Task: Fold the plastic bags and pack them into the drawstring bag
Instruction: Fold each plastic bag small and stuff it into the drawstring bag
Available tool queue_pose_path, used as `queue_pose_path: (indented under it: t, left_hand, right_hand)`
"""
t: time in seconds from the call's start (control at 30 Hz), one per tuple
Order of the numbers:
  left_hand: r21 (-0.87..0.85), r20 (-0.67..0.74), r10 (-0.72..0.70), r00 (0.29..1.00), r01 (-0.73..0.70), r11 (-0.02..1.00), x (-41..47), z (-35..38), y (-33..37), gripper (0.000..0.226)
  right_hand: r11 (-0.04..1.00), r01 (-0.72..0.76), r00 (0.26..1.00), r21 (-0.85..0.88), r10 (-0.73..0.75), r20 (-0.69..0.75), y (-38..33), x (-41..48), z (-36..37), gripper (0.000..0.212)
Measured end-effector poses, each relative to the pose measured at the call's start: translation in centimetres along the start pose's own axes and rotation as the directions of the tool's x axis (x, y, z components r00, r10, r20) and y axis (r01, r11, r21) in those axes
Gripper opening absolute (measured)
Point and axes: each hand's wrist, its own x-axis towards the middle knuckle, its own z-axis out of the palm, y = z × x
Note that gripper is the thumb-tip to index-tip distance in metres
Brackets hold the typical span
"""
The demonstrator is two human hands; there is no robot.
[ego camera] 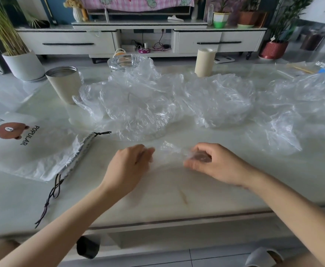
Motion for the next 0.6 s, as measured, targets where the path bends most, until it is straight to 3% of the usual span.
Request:
queue_pose_path:
  t: [0.13,0.2,0.27,0.4,0.5,0.6]
  left_hand:
    - [0.237,-0.025,-0.064,0.998,0.069,0.969,1.1,0.6,0.7,0.033]
    - [0.316,-0.046,-0.075,0.996,0.086,0.945,1.2,0.8,1.1,0.024]
    - [0.437,-0.064,-0.105,0.992,0.122,0.891,1.1,0.8,1.2,0.033]
    - [0.564,-0.152,-0.12,0.981,0.186,0.804,0.9,0.7,0.7,0.04]
    - [0.529,-0.154,-0.04,0.987,0.116,0.841,1.0,0.8,-0.3,0.035]
    - [0.209,-0.186,-0.013,0.982,0.053,0.977,0.9,0.5,-0.1,0.026]
  right_hand:
    - [0.996,-0.084,0.96,-0.041,0.07,-0.271,0.5,1.6,1.1,0.046]
    - [0.976,-0.147,0.935,-0.159,0.085,-0.344,0.5,2.2,1.5,0.05]
    - [0.918,-0.211,0.92,-0.336,0.069,-0.387,0.6,2.4,1.9,0.05]
    - [0.771,-0.265,0.884,-0.58,-0.046,-0.466,1.2,2.1,2.0,0.034]
    - [0.758,-0.228,0.849,-0.612,-0.154,-0.506,2.1,1.9,1.9,0.024]
    - [0.741,-0.24,0.845,-0.628,-0.159,-0.511,3.1,1.6,1.3,0.012]
